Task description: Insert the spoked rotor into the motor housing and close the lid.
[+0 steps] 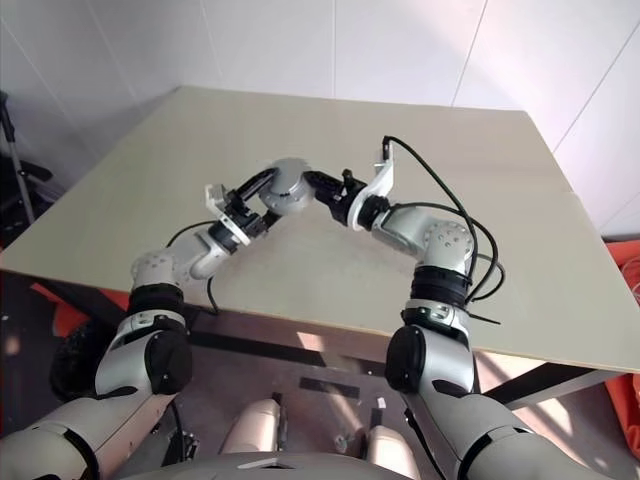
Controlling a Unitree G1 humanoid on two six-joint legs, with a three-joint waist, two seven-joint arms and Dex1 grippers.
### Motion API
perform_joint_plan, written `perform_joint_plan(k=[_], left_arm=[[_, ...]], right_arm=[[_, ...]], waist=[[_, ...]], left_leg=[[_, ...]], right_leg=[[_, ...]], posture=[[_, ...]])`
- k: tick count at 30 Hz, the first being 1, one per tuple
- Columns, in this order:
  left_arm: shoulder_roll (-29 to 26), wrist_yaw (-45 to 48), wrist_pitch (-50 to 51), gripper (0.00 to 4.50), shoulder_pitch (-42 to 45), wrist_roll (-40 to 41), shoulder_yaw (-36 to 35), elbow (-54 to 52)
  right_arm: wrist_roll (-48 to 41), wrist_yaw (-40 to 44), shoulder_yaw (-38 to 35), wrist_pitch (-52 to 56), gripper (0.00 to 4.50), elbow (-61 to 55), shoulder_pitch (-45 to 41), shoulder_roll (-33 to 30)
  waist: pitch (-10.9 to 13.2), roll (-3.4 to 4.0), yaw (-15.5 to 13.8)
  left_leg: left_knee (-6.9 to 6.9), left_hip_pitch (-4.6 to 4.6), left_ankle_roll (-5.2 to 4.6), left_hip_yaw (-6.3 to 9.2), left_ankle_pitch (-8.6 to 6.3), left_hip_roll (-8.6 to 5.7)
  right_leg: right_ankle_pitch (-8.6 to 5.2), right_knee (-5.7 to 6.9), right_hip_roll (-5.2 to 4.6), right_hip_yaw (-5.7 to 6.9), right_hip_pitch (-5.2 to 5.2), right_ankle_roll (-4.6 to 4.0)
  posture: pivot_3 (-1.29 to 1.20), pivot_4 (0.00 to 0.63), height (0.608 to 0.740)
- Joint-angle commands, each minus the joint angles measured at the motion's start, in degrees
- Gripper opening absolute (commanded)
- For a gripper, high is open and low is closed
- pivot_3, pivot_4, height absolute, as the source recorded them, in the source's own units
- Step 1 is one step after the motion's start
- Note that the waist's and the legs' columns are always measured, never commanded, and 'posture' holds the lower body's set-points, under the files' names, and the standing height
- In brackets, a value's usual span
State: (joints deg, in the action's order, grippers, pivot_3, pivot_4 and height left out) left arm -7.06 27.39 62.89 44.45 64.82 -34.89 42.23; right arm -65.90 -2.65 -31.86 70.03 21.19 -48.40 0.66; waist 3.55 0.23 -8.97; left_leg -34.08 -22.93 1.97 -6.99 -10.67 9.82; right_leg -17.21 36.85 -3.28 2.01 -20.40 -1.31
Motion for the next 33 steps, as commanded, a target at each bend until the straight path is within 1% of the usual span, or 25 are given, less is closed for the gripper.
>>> perform_joint_plan(k=[1,4,5,8,9,10,19,24,26,28,29,30,31,33], left_arm=[[0.11,1.58,-0.7,4.37,1.54,-0.53,0.82,-1.27],[0.3,1.17,-1.1,3.82,1.45,-0.75,0.79,-1.54],[0.36,1.16,-1.05,3.56,1.4,-0.76,0.8,-1.69],[0.48,1.2,-0.88,2.52,1.29,-0.69,0.81,-2.05],[0.56,1.12,-0.79,2.24,1.24,-0.56,0.73,-2.3],[0.66,0.98,-0.66,2.09,1.16,-0.32,0.63,-2.65],[1.18,-0.63,-0.12,2.09,0.51,0.89,0.35,-4.74],[1.31,-1.43,-0.19,2.09,0.26,1.22,0.26,-5.32],[1.39,-1.7,-0.16,2.09,0.17,1.36,0.3,-5.61],[1.46,-1.99,-0.15,2.09,0.09,1.49,0.29,-5.9],[1.51,-2.13,-0.16,2.09,0.05,1.53,0.27,-6.05],[1.52,-2.24,-0.17,2.09,0.04,1.56,0.25,-6.15],[1.55,-2.34,-0.2,2.09,0.03,1.59,0.21,-6.21],[1.53,-2.45,-0.56,2.09,-0.01,1.36,0.28,-6.4]], right_arm=[[-3.39,0.65,-0.04,-0.31,1.21,-3.42,-1.24,0.01],[-3.36,0.46,0.05,-0.52,1.21,-3.5,-1.22,0.01],[-3.38,0.4,0.09,-0.58,1.21,-3.49,-1.23,0.0],[-3.51,0.24,0.22,-0.73,1.21,-3.46,-1.24,-0.05],[-3.5,0.19,0.27,-0.79,1.21,-3.45,-1.24,-0.08],[-3.47,0.14,0.32,-0.88,1.21,-3.39,-1.25,-0.12],[-2.37,0.47,1.1,-1.46,1.21,-2.76,-1.23,-0.85],[-0.06,4.23,3.58,-2.87,1.21,-3.39,-0.64,-2.09],[0.63,5.34,4.36,-3.42,1.94,-3.56,-0.42,-2.43],[1.39,5.83,5.07,-4.24,2.51,-3.69,-0.29,-2.67],[2.39,5.21,5.45,-5.24,2.91,-3.81,-0.26,-2.73],[3.49,4.75,5.71,-6.6,3.18,-3.54,-0.34,-2.77],[4.41,4.8,5.97,-7.76,3.56,-3.31,-0.39,-2.85],[5.86,5.64,6.6,-9.7,3.56,-3.06,-0.32,-3.14]], waist=[[0.0,0.0,-0.02],[0.0,0.0,-0.02],[0.0,0.0,-0.02],[0.0,0.0,-0.02],[0.0,0.0,-0.02],[0.0,0.0,-0.02],[0.0,0.0,-0.02],[0.0,0.0,-0.02],[0.0,0.0,-0.03],[0.0,0.0,-0.02],[0.0,0.0,-0.02],[0.0,0.0,-0.02],[0.0,0.0,-0.02],[0.0,0.0,-0.04]], left_leg=[[0.0,0.0,0.0,0.0,0.0,0.0],[0.0,-0.01,0.0,0.0,0.0,-0.01],[0.0,-0.01,0.0,0.0,0.0,-0.01],[0.0,-0.01,0.0,0.0,0.0,-0.01],[-0.01,-0.02,0.0,0.0,0.0,-0.01],[-0.01,-0.02,0.0,0.0,0.0,-0.01],[-0.03,-0.03,0.0,0.0,0.0,-0.01],[-0.04,-0.04,0.0,0.0,0.0,-0.01],[-0.05,-0.04,0.0,0.0,0.0,-0.01],[-0.05,-0.04,0.0,0.0,0.0,-0.01],[-0.06,-0.04,0.0,0.0,0.0,-0.01],[-0.06,-0.04,0.0,0.0,0.0,-0.01],[-0.05,-0.04,0.0,0.01,0.0,-0.01],[-0.06,-0.05,0.0,0.01,0.0,-0.01]], right_leg=[[0.0,0.0,0.0,0.0,0.0,0.0],[0.0,0.0,-0.01,0.0,0.0,0.01],[0.0,0.0,-0.01,0.01,0.0,0.01],[0.01,0.0,-0.01,0.01,0.0,0.01],[0.01,0.0,-0.01,0.01,0.0,0.01],[0.01,0.0,-0.02,0.01,-0.01,0.01],[0.01,0.0,-0.02,0.02,0.0,0.01],[0.01,0.0,-0.01,0.02,0.0,0.02],[0.02,0.0,-0.01,0.02,0.0,0.02],[0.02,0.0,-0.02,0.02,0.0,0.02],[0.02,0.0,-0.01,0.02,0.0,0.02],[0.02,0.0,-0.02,0.02,0.0,0.02],[0.02,0.0,-0.01,0.03,0.0,0.02],[0.02,0.0,-0.02,0.03,0.0,0.03]], posture=[[0.0,0.0,0.74],[0.0,0.0,0.74],[0.0,0.0,0.74],[0.0,0.0,0.74],[0.0,0.0,0.74],[0.0,0.0,0.74],[0.0,0.0,0.74],[0.0,0.0,0.74],[0.0,0.0,0.74],[0.0,0.0,0.74],[0.0,0.0,0.74],[0.0,0.0,0.74],[0.0,0.0,0.74],[0.0,0.0,0.74]])
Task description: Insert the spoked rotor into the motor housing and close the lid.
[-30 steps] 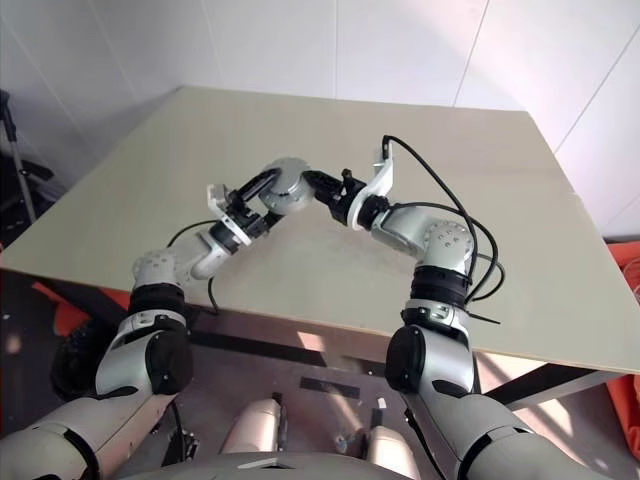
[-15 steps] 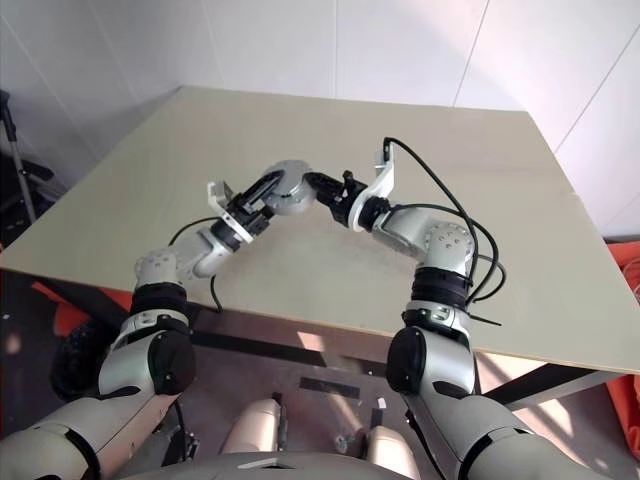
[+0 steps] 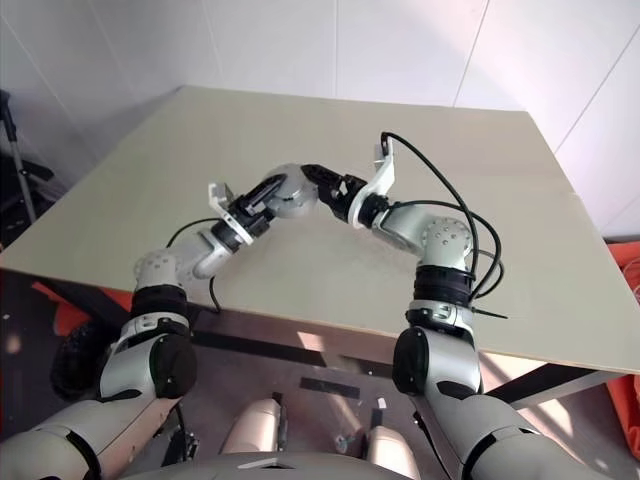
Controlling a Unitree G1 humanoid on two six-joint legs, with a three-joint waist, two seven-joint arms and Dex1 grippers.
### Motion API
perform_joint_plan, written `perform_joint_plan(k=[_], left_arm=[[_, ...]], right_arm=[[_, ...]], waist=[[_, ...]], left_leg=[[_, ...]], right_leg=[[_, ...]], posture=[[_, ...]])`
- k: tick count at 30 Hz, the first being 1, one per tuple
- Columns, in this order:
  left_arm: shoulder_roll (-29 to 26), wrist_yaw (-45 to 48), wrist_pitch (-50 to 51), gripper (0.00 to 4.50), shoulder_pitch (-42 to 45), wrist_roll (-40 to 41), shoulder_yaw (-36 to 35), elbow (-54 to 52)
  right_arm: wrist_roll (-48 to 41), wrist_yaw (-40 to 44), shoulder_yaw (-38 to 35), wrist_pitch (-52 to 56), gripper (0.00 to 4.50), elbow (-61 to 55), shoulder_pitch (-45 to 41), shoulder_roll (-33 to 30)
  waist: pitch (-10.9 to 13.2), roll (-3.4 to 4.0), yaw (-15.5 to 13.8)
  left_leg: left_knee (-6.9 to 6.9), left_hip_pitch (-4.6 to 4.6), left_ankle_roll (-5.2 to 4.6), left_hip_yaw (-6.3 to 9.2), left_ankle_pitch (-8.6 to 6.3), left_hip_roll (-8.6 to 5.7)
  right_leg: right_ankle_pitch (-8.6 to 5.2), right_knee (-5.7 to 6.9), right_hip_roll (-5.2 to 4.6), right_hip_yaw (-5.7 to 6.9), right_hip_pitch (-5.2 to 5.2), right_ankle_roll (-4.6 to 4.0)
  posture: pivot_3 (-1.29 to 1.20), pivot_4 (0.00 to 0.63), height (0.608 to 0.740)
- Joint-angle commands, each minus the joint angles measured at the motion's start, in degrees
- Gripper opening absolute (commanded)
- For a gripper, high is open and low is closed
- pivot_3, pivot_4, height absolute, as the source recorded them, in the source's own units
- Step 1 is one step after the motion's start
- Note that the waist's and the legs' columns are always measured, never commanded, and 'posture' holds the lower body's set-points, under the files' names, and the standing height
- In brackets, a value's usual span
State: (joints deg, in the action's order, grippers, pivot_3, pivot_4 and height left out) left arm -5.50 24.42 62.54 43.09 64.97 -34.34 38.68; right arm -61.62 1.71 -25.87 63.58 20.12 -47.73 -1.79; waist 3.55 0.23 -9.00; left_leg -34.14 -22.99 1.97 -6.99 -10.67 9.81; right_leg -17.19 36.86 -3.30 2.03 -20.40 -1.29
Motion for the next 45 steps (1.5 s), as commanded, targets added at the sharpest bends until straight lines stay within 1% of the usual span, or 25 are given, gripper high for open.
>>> perform_joint_plan(k=[1,7,14,21,26,30,40,45], left_arm=[[-0.09,0.58,-0.67,2.09,1.26,0.9,-0.12,-3.16],[-1.97,1.8,-6.6,2.09,-0.99,-3.45,1.65,-7.75],[-4.78,-0.23,-11.91,2.09,-4.9,-4.16,-0.59,-11.14],[-5.04,-3.13,-15.05,2.09,-8.78,-4.47,-2.18,-14.08],[-4.8,-5.64,-18.44,2.09,-10.18,-5.24,-3.28,-13.37],[-4.96,-7.16,-21.82,2.09,-10.44,-7.74,-2.87,-11.49],[-4.81,-10.1,-25.05,2.09,-9.37,-11.95,-1.99,-5.18],[-5.05,-10.04,-25.74,2.09,-9.02,-12.65,-2.19,-3.73]], right_arm=[[2.38,1.75,1.01,-4.14,3.56,-2.07,-0.84,-0.87],[9.18,5.07,3.69,-9.45,3.56,-0.4,0.04,-4.04],[9.61,9.57,2.81,-8.84,3.56,0.8,-0.65,-7.9],[9.11,9.79,1.82,-7.27,3.56,2.02,-1.06,-8.84],[8.74,9.15,1.17,-6.41,3.56,2.69,-1.54,-8.32],[9.05,8.73,0.91,-6.14,3.56,3.19,-1.96,-7.81],[9.22,7.64,0.46,-5.86,3.56,2.79,-1.83,-7.18],[9.16,7.29,0.36,-5.73,3.56,2.59,-1.75,-7.15]], waist=[[0.0,0.0,0.0],[0.0,0.0,0.05],[0.0,0.0,0.19],[0.0,0.0,0.19],[0.0,-0.01,0.2],[0.0,-0.01,0.25],[-0.02,-0.03,0.19],[-0.02,-0.03,0.21]], left_leg=[[-0.02,-0.02,0.0,0.0,0.0,0.0],[-0.02,-0.02,0.0,0.01,0.0,0.0],[-0.02,-0.02,0.0,0.01,0.0,0.01],[-0.07,-0.01,0.0,0.01,0.0,0.01],[-0.12,-0.01,0.0,0.02,0.0,0.01],[-0.12,0.0,0.0,0.02,0.0,0.03],[-0.13,0.01,0.0,0.02,0.0,0.03],[-0.12,0.31,0.02,0.0,0.02,0.02]], right_leg=[[0.0,0.0,0.0,0.01,0.0,0.0],[0.02,0.0,0.0,0.01,0.0,0.03],[0.02,0.0,0.02,0.01,0.0,0.03],[0.03,0.0,0.01,0.01,0.03,0.02],[0.06,0.0,0.01,0.01,0.07,-0.01],[0.08,0.0,0.01,0.01,0.07,-0.01],[0.09,0.0,0.01,0.0,0.08,0.0],[0.12,0.01,-0.01,-0.02,0.33,-0.01]], posture=[[0.0,0.0,0.74],[0.0,0.0,0.74],[0.0,0.0,0.74],[0.0,0.0,0.74],[0.0,0.0,0.74],[0.0,0.0,0.74],[0.0,0.0,0.74],[0.0,0.0,0.74]])
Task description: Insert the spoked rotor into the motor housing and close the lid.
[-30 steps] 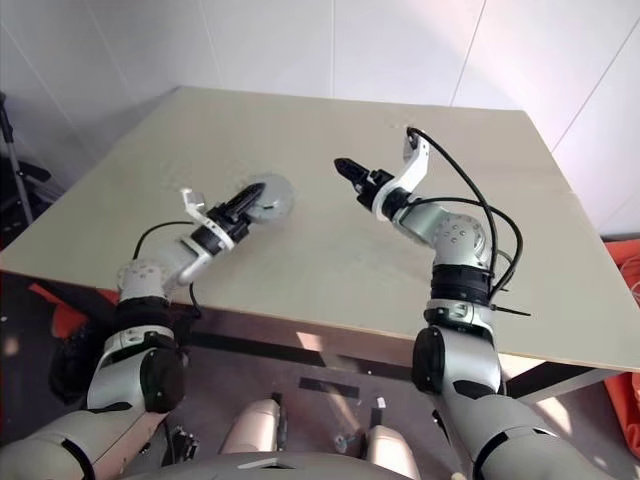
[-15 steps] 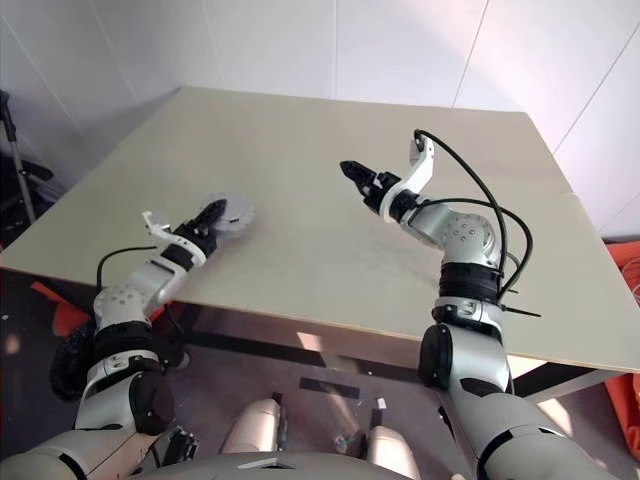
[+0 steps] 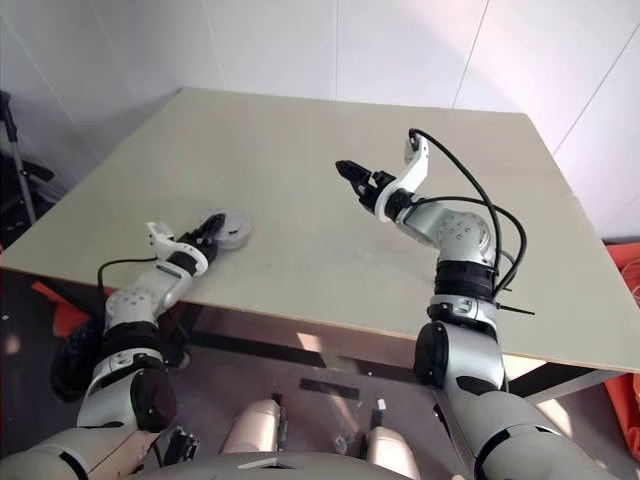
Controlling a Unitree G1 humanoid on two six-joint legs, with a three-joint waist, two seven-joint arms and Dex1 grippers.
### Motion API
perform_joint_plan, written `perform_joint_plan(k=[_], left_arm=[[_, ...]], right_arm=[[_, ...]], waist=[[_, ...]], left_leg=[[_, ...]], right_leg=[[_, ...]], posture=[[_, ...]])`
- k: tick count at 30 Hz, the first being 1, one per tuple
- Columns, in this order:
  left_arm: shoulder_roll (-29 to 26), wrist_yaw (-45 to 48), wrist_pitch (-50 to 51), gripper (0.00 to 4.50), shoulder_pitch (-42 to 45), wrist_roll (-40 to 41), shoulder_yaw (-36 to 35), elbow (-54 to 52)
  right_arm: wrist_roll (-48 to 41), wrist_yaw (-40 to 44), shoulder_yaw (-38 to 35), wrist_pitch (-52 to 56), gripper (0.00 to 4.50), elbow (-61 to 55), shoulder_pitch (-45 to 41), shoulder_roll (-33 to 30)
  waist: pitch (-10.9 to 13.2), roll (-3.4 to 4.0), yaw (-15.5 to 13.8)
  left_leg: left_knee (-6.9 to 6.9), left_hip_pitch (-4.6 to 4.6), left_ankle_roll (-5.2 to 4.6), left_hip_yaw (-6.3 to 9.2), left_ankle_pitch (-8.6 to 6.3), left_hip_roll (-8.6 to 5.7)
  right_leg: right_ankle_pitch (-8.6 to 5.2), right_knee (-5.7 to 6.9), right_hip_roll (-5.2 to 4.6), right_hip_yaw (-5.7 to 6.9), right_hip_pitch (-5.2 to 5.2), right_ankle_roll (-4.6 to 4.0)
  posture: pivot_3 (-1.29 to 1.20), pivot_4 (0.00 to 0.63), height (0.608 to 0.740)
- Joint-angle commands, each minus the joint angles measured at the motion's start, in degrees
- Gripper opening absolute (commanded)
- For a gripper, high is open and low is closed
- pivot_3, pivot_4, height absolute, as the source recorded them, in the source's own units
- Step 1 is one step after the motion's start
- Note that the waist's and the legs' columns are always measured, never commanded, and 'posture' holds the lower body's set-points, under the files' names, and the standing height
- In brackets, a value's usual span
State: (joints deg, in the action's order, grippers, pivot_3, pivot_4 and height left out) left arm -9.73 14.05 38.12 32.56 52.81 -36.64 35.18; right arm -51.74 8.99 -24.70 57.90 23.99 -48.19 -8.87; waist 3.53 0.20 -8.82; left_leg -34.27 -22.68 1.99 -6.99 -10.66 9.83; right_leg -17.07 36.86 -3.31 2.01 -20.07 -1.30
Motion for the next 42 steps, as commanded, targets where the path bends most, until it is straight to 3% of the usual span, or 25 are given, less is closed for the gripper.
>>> perform_joint_plan(k=[1,4,5,10,11,18,25,31,37,42], left_arm=[[-0.9,0.44,-1.59,2.09,1.48,-0.76,0.22,-0.16],[-1.19,1.19,-2.29,2.09,1.25,-1.02,0.23,-0.07],[-1.32,1.17,-2.71,2.81,1.18,-1.2,0.18,-0.07],[-1.62,1.09,-4.8,4.39,1.03,-1.91,-0.1,0.11],[-1.76,0.17,-6.24,4.48,1.13,-2.76,-0.16,0.46],[-3.88,-1.86,-11.01,4.48,1.74,-3.86,-1.78,3.38],[-10.8,-3.49,-19.64,4.48,3.42,-6.97,-3.33,10.27],[-12.25,-2.27,-23.91,4.48,4.41,-10.94,-1.77,13.39],[-9.77,3.84,-22.31,4.48,4.27,-12.6,2.67,8.76],[-10.35,16.03,-12.86,4.48,0.19,-12.23,11.87,-4.82]], right_arm=[[-0.73,-0.06,-0.81,-0.01,3.56,-1.29,-1.27,-0.07],[-0.5,-0.24,-0.58,0.04,3.56,-1.48,-1.08,-0.06],[-0.43,-0.26,-0.5,0.02,3.6,-1.51,-1.06,-0.02],[-0.28,-0.19,-0.29,-0.09,3.6,-1.38,-1.23,0.11],[-0.21,-0.14,-0.23,-0.14,3.6,-1.29,-1.3,0.11],[0.03,-0.11,0.0,-0.14,3.6,-1.02,-1.36,0.19],[0.26,0.05,0.19,-0.02,3.6,-0.59,-1.32,0.35],[0.53,0.51,0.32,0.14,3.6,-0.42,-1.3,0.43],[3.12,3.82,3.21,-1.46,3.6,-2.43,-0.02,-0.55],[6.27,14.54,10.7,-3.13,3.6,-11.15,5.18,-4.77]], waist=[[0.0,0.0,0.04],[0.0,0.0,0.1],[0.0,0.0,0.11],[0.0,0.01,0.14],[0.0,0.01,0.15],[0.0,0.01,1.35],[-0.01,0.0,2.7],[-0.01,-0.01,1.32],[-0.01,-0.02,0.02],[0.02,-0.17,-0.17]], left_leg=[[0.0,0.07,0.0,-0.01,0.0,0.0],[0.01,0.25,0.01,-0.03,0.01,0.01],[0.01,0.3,0.02,-0.03,0.01,0.02],[0.09,0.64,0.03,-0.04,0.02,0.03],[0.09,0.73,0.03,-0.04,0.02,0.03],[0.27,1.18,0.25,-0.04,0.14,0.08],[0.71,1.35,0.51,-0.04,0.31,0.07],[1.09,1.26,0.58,-0.04,0.36,-0.03],[1.09,1.13,0.58,-0.05,0.36,-0.03],[1.08,1.04,0.6,-0.05,0.37,-0.01]], right_leg=[[0.01,0.0,0.0,-0.02,0.06,0.0],[0.03,-0.01,0.0,-0.08,0.18,-0.02],[0.03,-0.01,0.0,-0.09,0.22,-0.02],[0.04,-0.01,0.0,-0.23,0.45,-0.04],[0.04,-0.01,0.0,-0.25,0.52,-0.04],[0.04,-0.03,0.02,-0.51,0.75,-0.07],[0.07,-0.15,0.09,-0.57,0.73,-0.13],[0.07,-0.36,0.05,-0.48,0.66,-0.14],[0.07,-0.43,0.01,-0.38,0.64,-0.14],[0.07,-0.45,0.0,-0.32,0.63,-0.14]], posture=[[0.0,0.0,0.74],[0.0,0.0,0.74],[0.0,0.0,0.74],[0.0,0.0,0.74],[0.0,0.0,0.74],[0.0,0.0,0.74],[0.0,0.0,0.74],[0.0,0.0,0.74],[0.0,0.0,0.74],[0.0,0.0,0.74]])
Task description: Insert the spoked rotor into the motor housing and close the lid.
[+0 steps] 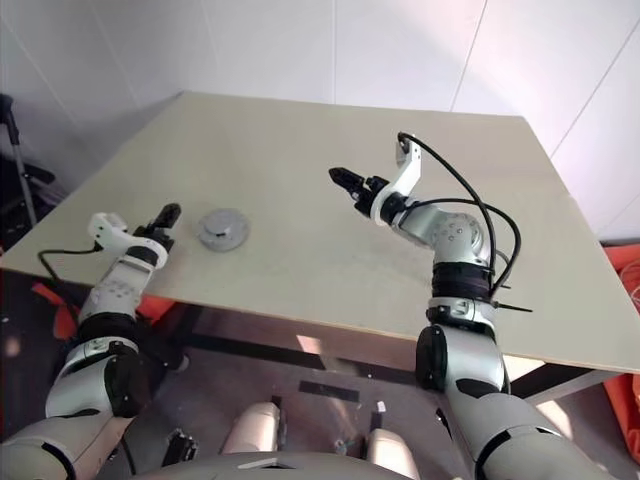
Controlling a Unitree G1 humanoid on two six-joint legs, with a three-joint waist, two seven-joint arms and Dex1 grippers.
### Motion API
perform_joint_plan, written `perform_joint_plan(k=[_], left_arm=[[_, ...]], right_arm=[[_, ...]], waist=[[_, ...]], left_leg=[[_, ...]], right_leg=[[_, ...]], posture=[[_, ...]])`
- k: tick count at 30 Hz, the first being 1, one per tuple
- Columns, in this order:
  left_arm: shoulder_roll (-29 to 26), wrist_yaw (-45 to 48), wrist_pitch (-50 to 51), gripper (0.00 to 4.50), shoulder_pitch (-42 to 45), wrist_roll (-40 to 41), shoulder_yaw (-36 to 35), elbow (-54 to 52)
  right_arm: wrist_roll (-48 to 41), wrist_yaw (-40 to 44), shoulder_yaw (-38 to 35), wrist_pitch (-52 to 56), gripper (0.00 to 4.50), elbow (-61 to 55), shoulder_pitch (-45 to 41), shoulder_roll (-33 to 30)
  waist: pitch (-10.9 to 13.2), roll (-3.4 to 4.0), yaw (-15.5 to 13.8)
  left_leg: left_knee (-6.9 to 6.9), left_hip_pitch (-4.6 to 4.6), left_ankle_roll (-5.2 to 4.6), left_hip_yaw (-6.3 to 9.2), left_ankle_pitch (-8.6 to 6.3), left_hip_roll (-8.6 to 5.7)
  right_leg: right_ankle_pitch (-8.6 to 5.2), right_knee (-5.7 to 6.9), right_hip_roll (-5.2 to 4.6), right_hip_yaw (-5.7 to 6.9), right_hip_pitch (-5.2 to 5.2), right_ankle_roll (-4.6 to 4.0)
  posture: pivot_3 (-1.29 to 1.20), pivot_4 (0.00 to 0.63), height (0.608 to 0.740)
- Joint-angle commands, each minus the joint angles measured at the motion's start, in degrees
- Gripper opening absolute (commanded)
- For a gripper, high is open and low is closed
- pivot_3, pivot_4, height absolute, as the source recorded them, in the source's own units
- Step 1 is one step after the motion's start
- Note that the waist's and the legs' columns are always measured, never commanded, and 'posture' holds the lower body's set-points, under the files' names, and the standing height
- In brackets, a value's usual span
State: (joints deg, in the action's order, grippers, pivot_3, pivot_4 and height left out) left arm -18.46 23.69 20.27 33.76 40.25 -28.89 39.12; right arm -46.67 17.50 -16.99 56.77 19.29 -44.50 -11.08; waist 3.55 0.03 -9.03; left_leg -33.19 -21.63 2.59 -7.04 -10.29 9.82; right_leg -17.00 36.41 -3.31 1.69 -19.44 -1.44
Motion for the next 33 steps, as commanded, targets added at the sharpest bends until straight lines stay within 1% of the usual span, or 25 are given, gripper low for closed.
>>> perform_joint_plan(k=[1,4,8,11,13,17,20,21,22,23,24,25,28,33], left_arm=[[-2.27,8.17,6.78,4.48,-1.92,0.31,5.61,-11.18],[-5.02,13.13,10.56,4.48,-4.05,-0.14,9.15,-16.88],[-9.15,17.88,13.38,4.48,-5.84,-1.32,12.8,-22.76],[-10.99,19.88,12.73,4.48,-7.42,-3.71,15.65,-26.51],[-11.79,21.96,10.15,4.48,-9.4,-6.27,18.29,-29.57],[-12.56,25.3,10.1,4.48,-11.95,-7.05,20.86,-33.99],[-12.42,26.31,9.85,4.48,-13.25,-7.76,22.28,-36.39],[-12.17,26.47,9.75,4.5,-13.59,-7.98,22.68,-36.9],[-11.87,26.59,9.84,4.5,-13.8,-7.97,22.93,-37.23],[-11.67,26.65,9.95,4.5,-13.89,-7.92,23.01,-37.38],[-11.57,26.68,10.05,4.5,-13.94,-7.88,23.01,-37.45],[-11.53,26.69,10.1,4.5,-13.96,-7.87,22.99,-37.5],[-9.86,24.55,9.55,4.5,-14.04,-9.01,23.38,-36.58],[-9.63,25.88,11.55,4.5,-13.97,-7.89,23.13,-36.64]], right_arm=[[2.31,8.3,4.71,-3.33,3.6,-8.35,2.9,-3.62],[7.13,14.82,9.79,-9.95,3.6,-13.11,7.43,-7.02],[11.73,20.12,12.27,-16.4,3.6,-13.86,10.11,-10.72],[12.26,25.42,12.86,-18.9,3.6,-15.33,12.03,-12.98],[13.37,29.64,13.88,-21.36,3.6,-17.06,14.14,-15.29],[15.46,35.19,15.52,-24.85,3.6,-19.04,17.39,-18.86],[17.42,36.77,16.41,-27.17,3.6,-19.36,18.52,-20.03],[18.31,36.92,16.79,-28.06,3.9,-19.25,18.79,-20.18],[18.96,37.09,17.08,-28.71,4.08,-19.16,19.01,-20.21],[19.31,37.2,17.21,-29.07,4.36,-19.08,19.12,-20.16],[19.46,37.32,17.23,-29.22,4.44,-19.03,19.16,-20.09],[19.59,37.42,17.22,-29.36,4.44,-18.98,19.19,-20.03],[23.33,31.12,15.99,-34.11,4.44,-17.12,18.58,-17.05],[21.77,33.45,15.65,-33.21,4.44,-18.08,19.35,-17.25]], waist=[[0.0,0.0,0.1],[0.0,0.0,0.33],[0.0,0.0,0.51],[0.0,0.0,0.49],[0.0,0.0,0.35],[0.0,0.0,0.41],[-0.01,0.01,0.51],[0.0,0.01,0.61],[0.0,0.01,0.7],[-0.01,0.01,0.78],[-0.01,0.01,0.82],[-0.01,0.01,0.83],[-0.01,0.01,0.88],[-0.01,0.01,1.01]], left_leg=[[0.0,0.0,0.0,0.0,0.0,-0.01],[0.06,-0.01,-0.01,0.0,-0.01,0.02],[0.07,-0.01,-0.01,-0.01,0.0,0.02],[0.04,-0.01,0.01,-0.01,0.01,0.01],[0.02,0.0,0.0,-0.01,0.01,0.0],[-0.03,-0.03,-0.09,-0.03,-0.01,-0.01],[-0.03,-0.02,-0.26,-0.05,0.09,0.02],[-0.02,-0.01,-0.3,-0.06,0.11,0.03],[-0.02,0.01,-0.34,-0.07,0.14,0.04],[-0.02,0.02,-0.38,-0.08,0.17,0.04],[-0.02,0.05,-0.44,-0.08,0.21,0.05],[-0.02,0.05,-0.52,-0.09,0.25,0.05],[0.0,0.06,-0.69,-0.1,0.36,0.05],[-0.01,0.05,-0.88,-0.1,0.48,0.04]], right_leg=[[0.0,-0.01,0.0,-0.01,-0.01,0.0],[0.0,-0.01,0.02,-0.01,-0.08,0.0],[0.0,0.13,0.07,-0.09,-0.25,0.0],[0.01,0.19,0.06,-0.12,-0.27,-0.02],[0.01,0.19,0.05,-0.15,-0.26,-0.03],[0.01,0.12,0.04,-0.14,-0.19,-0.04],[0.05,0.18,0.07,-0.12,-0.23,-0.13],[0.06,0.19,0.07,-0.13,-0.25,-0.16],[0.06,0.22,0.07,-0.14,-0.25,-0.2],[0.07,0.22,0.08,-0.14,-0.25,-0.24],[0.07,0.23,0.08,-0.14,-0.25,-0.29],[0.06,0.24,0.08,-0.14,-0.25,-0.33],[-0.03,0.25,0.07,-0.15,-0.25,-0.58],[-0.01,0.25,0.06,-0.14,-0.23,-0.66]], posture=[[0.0,0.0,0.74],[0.0,0.0,0.74],[0.0,0.0,0.74],[0.0,0.0,0.74],[0.0,0.0,0.74],[0.0,0.0,0.74],[0.0,0.0,0.74],[0.0,0.0,0.74],[0.0,0.0,0.74],[0.0,0.0,0.74],[0.0,0.0,0.74],[0.0,0.0,0.74],[0.0,0.0,0.74],[0.0,0.0,0.74]])
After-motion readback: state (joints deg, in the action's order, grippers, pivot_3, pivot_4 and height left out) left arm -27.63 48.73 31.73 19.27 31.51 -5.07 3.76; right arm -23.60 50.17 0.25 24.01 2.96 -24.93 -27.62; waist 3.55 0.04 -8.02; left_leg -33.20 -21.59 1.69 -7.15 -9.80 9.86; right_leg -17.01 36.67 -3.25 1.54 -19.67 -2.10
